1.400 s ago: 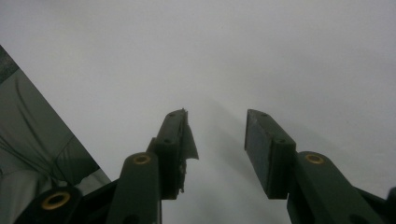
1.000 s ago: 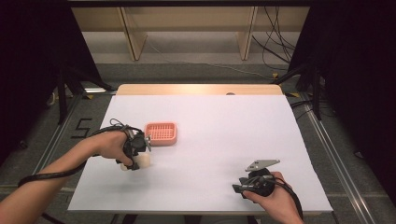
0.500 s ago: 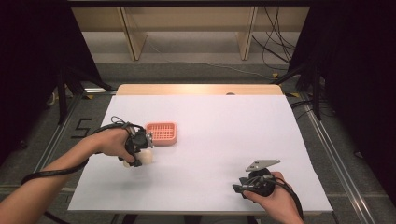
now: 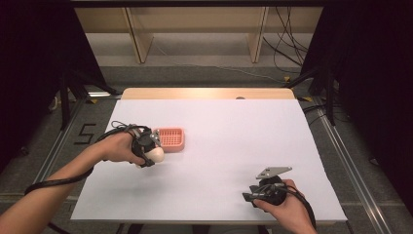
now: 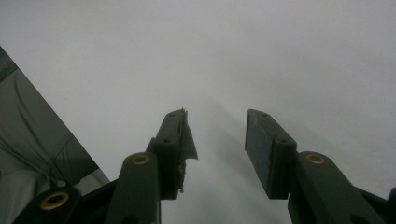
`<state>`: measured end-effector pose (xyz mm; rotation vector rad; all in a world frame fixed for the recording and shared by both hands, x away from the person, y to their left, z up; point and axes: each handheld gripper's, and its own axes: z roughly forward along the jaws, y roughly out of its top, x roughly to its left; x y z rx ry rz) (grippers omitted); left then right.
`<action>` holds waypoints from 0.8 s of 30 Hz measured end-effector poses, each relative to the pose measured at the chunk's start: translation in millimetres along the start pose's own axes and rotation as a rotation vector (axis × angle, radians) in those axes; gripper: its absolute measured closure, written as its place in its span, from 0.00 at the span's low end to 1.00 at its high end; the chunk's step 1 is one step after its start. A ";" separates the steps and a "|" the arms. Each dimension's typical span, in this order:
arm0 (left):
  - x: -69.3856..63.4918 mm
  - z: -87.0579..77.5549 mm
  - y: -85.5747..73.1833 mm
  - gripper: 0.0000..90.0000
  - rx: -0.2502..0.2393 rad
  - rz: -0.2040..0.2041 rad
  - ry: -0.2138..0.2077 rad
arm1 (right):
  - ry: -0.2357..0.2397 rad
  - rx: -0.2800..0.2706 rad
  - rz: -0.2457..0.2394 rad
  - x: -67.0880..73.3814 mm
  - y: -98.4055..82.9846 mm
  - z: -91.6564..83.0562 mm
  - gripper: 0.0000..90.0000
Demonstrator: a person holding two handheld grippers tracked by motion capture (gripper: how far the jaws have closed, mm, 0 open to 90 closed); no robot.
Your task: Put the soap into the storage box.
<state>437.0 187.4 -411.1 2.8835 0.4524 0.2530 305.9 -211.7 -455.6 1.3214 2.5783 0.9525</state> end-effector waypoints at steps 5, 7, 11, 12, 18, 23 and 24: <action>2.3 -2.5 -0.3 0.55 -0.060 -0.036 0.030 | -0.001 -0.004 -0.010 -0.6 -0.1 0.8 0.66; 2.8 -2.7 -0.9 0.55 -0.088 -0.051 0.042 | -0.004 -0.005 -0.007 0.0 -0.1 0.7 0.66; 4.8 -1.4 -2.8 0.55 -0.139 -0.062 0.068 | 0.005 -0.017 -0.025 -1.6 0.2 0.8 0.65; 5.2 -2.5 -3.1 0.55 -0.135 -0.062 0.070 | 0.005 -0.017 -0.025 -1.6 0.2 0.8 0.65; 10.0 -2.3 -2.7 0.55 -0.181 -0.079 0.097 | -0.005 -0.013 -0.011 -1.0 0.3 0.2 0.65; 15.8 -2.1 0.3 0.55 -0.216 -0.088 0.114 | -0.009 -0.023 0.006 -1.2 0.2 -1.7 0.65; 15.8 -2.1 0.3 0.55 -0.216 -0.088 0.114 | -0.009 -0.023 0.006 -1.2 0.2 -1.7 0.65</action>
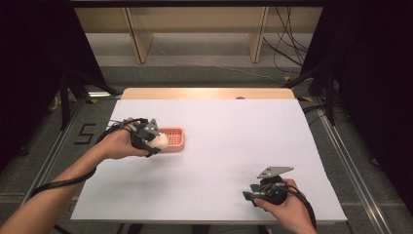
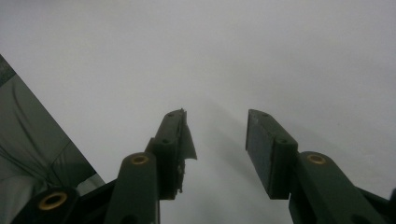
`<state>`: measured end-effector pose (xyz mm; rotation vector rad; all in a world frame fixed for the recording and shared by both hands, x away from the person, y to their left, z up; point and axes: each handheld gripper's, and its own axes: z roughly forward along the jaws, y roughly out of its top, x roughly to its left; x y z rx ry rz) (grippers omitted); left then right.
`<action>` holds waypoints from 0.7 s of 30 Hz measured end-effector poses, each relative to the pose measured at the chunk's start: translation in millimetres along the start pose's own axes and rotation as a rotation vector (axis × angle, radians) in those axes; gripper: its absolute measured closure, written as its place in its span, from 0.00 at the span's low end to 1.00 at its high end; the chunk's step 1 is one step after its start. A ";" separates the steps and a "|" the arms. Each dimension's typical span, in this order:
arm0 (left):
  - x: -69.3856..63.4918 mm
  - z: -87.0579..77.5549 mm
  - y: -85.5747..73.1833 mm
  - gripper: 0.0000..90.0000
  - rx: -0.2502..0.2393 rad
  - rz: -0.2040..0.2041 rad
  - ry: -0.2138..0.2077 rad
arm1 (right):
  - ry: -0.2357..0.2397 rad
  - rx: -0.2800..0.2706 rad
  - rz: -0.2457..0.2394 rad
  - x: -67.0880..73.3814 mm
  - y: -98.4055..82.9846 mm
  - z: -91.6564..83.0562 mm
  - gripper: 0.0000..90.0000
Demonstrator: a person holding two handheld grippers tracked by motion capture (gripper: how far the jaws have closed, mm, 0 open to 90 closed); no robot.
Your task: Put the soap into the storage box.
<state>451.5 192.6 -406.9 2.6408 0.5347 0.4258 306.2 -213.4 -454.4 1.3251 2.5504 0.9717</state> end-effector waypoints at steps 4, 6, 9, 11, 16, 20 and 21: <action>3.5 1.7 2.5 0.55 -0.007 -0.006 0.004 | -0.005 -0.003 0.000 -0.3 -0.2 -0.1 0.64; 3.9 1.9 2.8 0.55 0.005 -0.004 0.001 | -0.005 -0.004 0.000 -0.2 -0.4 -0.3 0.64; 5.5 3.2 4.1 0.55 0.006 0.008 0.012 | -0.005 -0.004 0.001 -0.4 -0.3 -0.6 0.64; 7.0 3.6 4.9 0.55 0.009 0.013 0.008 | -0.001 -0.011 -0.013 -1.4 -0.1 0.4 0.64; 9.5 4.4 6.2 0.55 0.020 0.034 0.022 | 0.001 -0.006 0.003 -0.2 -0.2 0.5 0.64; 11.4 5.7 6.7 0.55 0.016 0.034 0.029 | 0.001 -0.008 0.001 -0.1 -0.2 0.2 0.64; 13.4 6.3 7.5 0.55 0.014 0.036 0.029 | 0.002 -0.005 0.003 -0.1 -0.2 0.2 0.64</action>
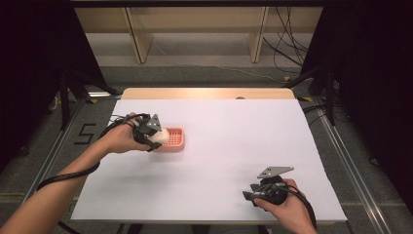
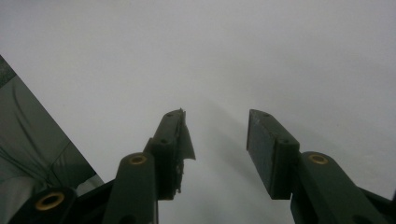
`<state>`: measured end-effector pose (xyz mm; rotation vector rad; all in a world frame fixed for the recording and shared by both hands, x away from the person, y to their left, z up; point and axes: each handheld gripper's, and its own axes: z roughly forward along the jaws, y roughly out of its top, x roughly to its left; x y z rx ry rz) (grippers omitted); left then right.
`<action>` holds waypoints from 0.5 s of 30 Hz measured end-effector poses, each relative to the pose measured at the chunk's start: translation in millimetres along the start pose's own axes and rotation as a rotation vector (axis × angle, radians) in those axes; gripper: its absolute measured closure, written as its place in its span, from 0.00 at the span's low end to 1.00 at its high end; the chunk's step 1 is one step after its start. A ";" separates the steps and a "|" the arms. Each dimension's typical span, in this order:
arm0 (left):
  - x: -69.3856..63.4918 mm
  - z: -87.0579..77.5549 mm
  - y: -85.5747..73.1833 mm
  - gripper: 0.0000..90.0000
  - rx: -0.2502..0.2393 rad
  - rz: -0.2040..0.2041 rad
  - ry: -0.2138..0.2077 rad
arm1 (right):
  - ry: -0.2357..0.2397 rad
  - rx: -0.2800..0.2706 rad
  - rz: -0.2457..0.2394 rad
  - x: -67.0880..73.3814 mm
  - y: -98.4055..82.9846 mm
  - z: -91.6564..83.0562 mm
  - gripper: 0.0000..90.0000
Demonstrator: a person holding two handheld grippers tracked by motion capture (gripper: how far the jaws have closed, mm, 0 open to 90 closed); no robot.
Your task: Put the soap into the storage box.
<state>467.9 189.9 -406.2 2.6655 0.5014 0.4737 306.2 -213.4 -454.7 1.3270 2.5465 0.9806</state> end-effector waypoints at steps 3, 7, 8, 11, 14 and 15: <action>1.5 1.3 0.7 0.55 -0.005 0.000 0.002 | -0.003 0.003 -0.003 0.0 0.0 -0.4 0.63; 2.7 4.1 2.4 0.55 -0.005 0.023 0.012 | -0.003 0.004 -0.004 -0.3 -0.1 -0.4 0.63; 3.0 5.4 3.1 0.55 -0.014 0.025 0.011 | -0.005 0.005 -0.006 -0.6 -0.2 -0.4 0.63; 3.9 5.8 4.3 0.55 -0.013 0.040 0.017 | -0.005 0.002 -0.003 -0.3 -0.2 -0.6 0.63; 4.1 7.1 5.5 0.55 -0.018 0.049 0.019 | -0.006 0.002 -0.005 -0.5 -0.2 -0.8 0.63; 4.1 7.4 5.8 0.55 -0.021 0.049 0.019 | -0.005 0.003 -0.005 -0.5 -0.2 -0.8 0.63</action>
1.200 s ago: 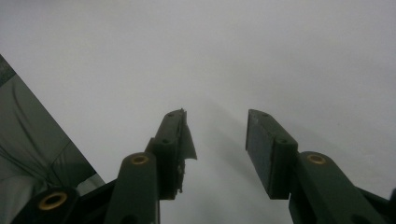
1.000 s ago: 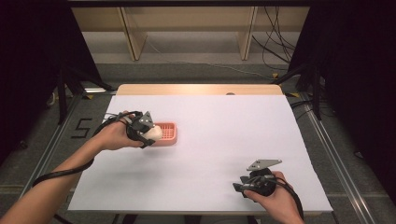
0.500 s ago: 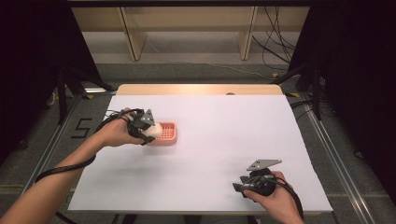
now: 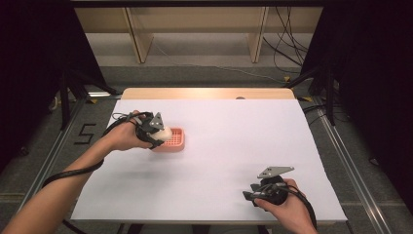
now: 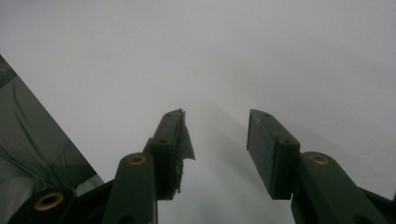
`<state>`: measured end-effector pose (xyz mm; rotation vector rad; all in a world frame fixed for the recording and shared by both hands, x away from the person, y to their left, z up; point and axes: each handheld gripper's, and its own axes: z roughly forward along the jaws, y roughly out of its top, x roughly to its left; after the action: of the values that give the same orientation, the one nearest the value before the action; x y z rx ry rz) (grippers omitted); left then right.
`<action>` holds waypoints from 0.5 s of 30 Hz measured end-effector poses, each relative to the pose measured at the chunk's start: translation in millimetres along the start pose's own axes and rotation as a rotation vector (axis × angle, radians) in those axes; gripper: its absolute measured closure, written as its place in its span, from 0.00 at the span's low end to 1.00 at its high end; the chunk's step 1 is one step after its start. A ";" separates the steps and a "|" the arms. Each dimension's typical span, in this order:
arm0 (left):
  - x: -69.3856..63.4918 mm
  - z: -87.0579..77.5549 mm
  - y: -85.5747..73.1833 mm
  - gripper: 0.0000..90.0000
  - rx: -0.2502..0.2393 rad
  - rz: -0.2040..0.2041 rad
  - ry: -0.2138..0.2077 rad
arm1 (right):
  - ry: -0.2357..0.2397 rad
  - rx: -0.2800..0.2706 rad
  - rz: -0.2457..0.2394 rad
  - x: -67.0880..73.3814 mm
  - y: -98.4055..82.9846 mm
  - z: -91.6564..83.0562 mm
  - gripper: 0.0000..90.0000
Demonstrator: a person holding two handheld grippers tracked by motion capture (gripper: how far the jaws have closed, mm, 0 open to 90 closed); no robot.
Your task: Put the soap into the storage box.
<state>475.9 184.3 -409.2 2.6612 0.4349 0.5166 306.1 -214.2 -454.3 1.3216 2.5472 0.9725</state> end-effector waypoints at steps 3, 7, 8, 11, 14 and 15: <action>0.8 1.7 1.3 0.55 -0.006 0.012 -0.002 | 0.000 0.000 0.000 0.0 -0.1 0.0 0.63; 0.9 3.2 1.7 0.55 -0.010 0.018 0.003 | 0.000 -0.001 0.000 0.1 0.0 0.0 0.63; 1.7 3.6 2.1 0.55 -0.010 0.021 -0.003 | 0.000 -0.001 0.001 0.2 0.0 0.0 0.63; 2.4 4.2 2.1 0.55 -0.017 0.015 -0.006 | -0.001 0.000 0.001 0.1 -0.1 0.0 0.63; 3.4 5.4 2.1 0.55 -0.020 0.016 -0.003 | -0.001 -0.002 0.002 0.1 0.1 0.0 0.63; 3.6 5.9 2.2 0.55 -0.019 0.015 -0.006 | 0.002 -0.006 0.003 0.1 0.0 0.5 0.63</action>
<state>482.0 181.9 -412.3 2.6487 0.4060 0.5142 306.2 -213.9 -454.7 1.3235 2.5428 0.9813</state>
